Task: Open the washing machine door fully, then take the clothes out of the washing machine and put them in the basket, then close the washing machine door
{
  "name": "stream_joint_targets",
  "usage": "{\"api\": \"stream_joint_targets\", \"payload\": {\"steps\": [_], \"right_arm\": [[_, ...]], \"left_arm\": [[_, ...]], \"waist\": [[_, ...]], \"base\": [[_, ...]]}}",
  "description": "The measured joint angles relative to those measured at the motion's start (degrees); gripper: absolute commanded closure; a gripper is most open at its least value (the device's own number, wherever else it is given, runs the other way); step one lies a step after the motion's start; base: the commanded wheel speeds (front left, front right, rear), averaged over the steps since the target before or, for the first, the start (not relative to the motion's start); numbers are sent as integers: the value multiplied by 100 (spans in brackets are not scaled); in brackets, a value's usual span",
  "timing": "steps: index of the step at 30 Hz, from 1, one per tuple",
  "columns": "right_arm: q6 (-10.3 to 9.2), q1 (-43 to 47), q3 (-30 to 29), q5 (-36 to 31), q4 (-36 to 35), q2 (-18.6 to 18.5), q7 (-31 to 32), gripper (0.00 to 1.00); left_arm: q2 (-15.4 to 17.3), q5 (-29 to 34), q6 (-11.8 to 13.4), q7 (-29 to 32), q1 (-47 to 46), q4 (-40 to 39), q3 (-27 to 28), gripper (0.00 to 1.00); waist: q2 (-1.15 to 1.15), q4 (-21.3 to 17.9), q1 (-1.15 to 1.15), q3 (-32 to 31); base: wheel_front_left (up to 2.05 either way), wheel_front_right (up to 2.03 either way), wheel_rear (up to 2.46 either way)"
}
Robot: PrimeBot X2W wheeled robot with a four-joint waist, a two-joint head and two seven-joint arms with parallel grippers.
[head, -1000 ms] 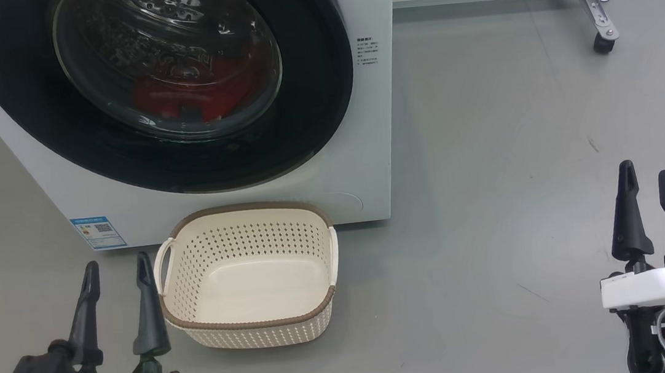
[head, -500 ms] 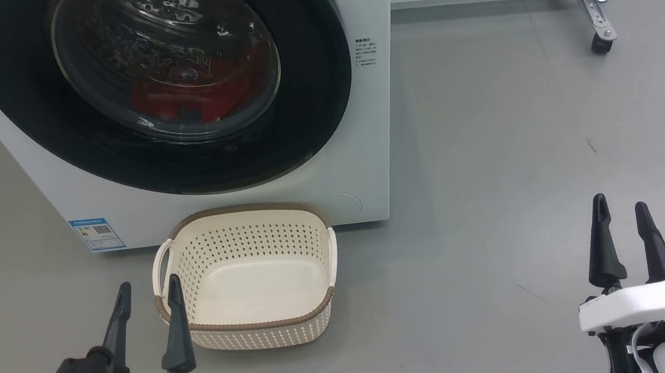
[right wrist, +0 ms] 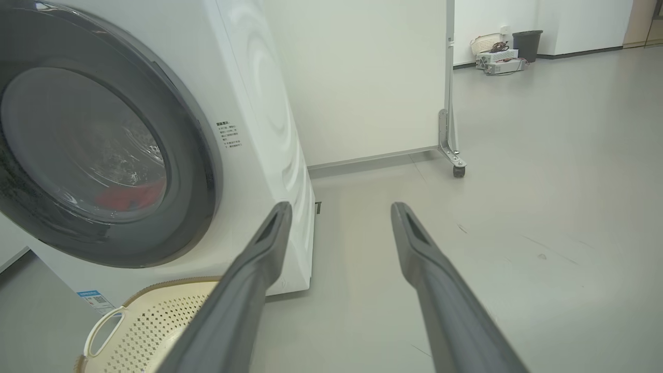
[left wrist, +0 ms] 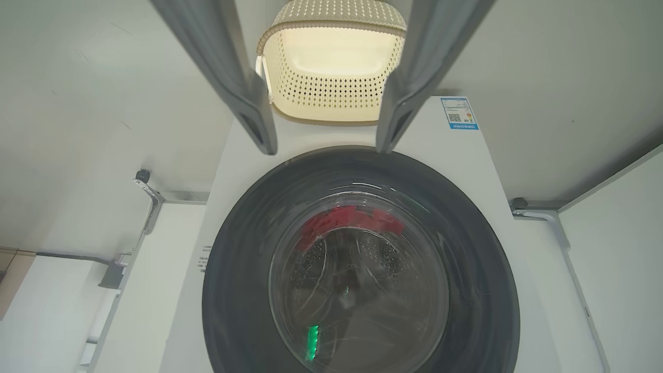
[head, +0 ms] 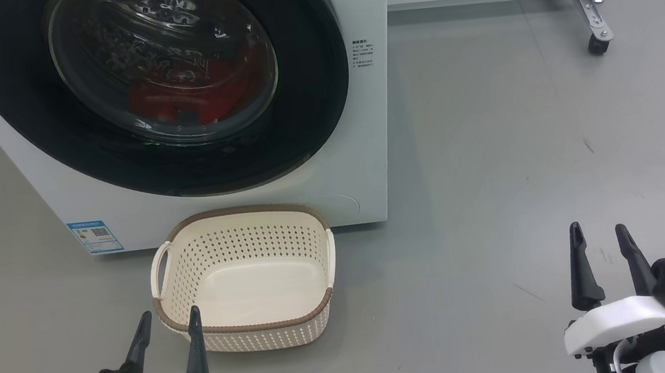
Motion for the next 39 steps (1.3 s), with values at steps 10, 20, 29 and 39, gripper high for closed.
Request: {"api": "stream_joint_targets", "payload": {"steps": [10, 20, 29, 39], "right_arm": [[-103, -24, 71, -60, 192, 44, 5, 0], [-148, -79, 88, -62, 292, 48, 5, 0], [-149, -144, 94, -63, 356, 51, 5, 0], [-151, -152, 113, -70, 432, 53, -1, 0]], "left_arm": [[1, 55, 57, 0, -8, 238, -66, 0], [2, -132, 149, 0, -15, 332, -51, 0], [2, -132, 157, 0, -28, 390, -55, 0], [2, -132, 199, 0, -85, 421, -54, 0]], "waist": [[0, -14, 0, -1], [0, -11, 0, 4], [0, -10, 0, 15], [0, -5, 0, 23]], "base": [[0, 0, 0], [0, 0, 0], [0, 0, 0], [0, 0, 0]]}}
